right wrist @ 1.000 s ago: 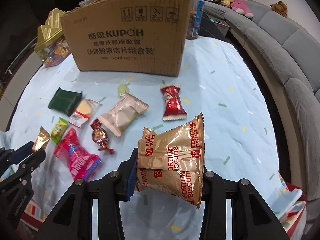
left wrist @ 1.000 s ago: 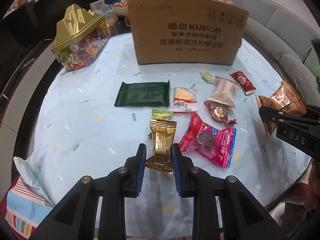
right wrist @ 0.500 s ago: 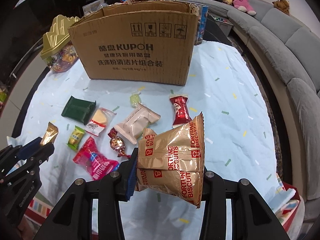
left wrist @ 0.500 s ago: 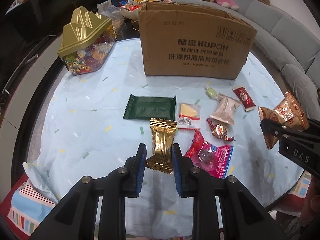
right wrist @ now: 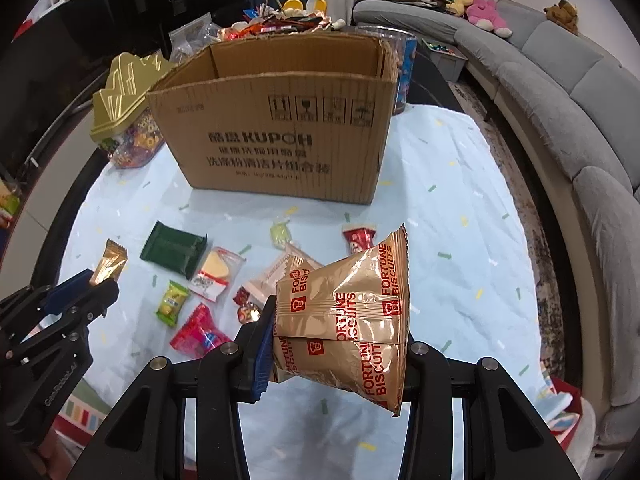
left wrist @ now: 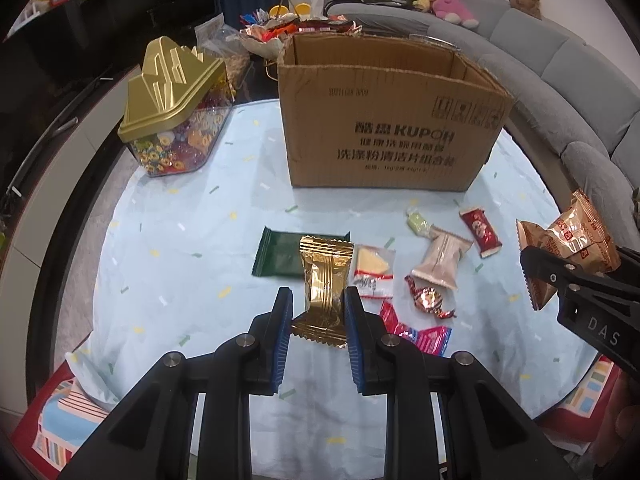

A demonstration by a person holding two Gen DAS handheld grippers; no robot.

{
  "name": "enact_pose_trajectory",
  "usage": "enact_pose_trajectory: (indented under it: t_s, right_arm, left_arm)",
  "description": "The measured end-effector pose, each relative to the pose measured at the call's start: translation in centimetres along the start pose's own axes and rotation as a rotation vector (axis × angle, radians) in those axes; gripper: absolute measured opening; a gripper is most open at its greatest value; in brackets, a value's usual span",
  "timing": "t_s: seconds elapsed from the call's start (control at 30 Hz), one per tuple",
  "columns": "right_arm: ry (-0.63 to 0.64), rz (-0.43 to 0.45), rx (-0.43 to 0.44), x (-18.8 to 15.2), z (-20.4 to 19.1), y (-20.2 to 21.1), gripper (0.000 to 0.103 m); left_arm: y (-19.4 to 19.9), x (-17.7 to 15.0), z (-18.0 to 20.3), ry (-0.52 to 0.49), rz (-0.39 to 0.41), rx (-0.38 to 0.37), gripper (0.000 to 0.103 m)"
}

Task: Organize snacks
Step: 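Lift and carry the gold candy and biscuits bag over the cardboard box with both tools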

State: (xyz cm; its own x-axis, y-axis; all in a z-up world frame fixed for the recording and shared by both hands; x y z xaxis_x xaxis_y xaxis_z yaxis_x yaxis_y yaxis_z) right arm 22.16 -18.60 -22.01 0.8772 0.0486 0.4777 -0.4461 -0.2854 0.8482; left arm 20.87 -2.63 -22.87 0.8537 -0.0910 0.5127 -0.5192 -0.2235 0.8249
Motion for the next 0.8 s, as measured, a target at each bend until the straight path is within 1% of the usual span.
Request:
enact_pose_trajectory:
  t_s: [0.17, 0.8]
  right_arm:
    - [0.001, 0.013, 0.003, 1.5, -0.3, 0.7, 0.043]
    - [0.055, 0.106, 0.002, 10.2, -1.4, 3.4, 0.043]
  left_arm:
    - [0.6, 2.0, 0.1, 0.005, 0.013, -0.005, 0.026]
    - [2.9, 11.5, -0.1, 0.02, 0.112, -0.023, 0.026]
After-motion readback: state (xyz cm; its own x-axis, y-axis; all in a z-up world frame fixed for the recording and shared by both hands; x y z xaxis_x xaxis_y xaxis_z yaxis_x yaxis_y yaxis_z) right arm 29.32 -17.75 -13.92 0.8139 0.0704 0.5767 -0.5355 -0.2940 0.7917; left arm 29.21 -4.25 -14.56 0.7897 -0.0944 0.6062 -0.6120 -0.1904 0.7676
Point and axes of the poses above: each gripper's, at about its wrist camera, not at the fingertips, and y roughly against the way its jaws point, z to its right, x to its top, the point moved 10 cm from there along -y, roughly the way its jaws point, and after that the axes turned 15 degrees about x, right-handed, at the moved point
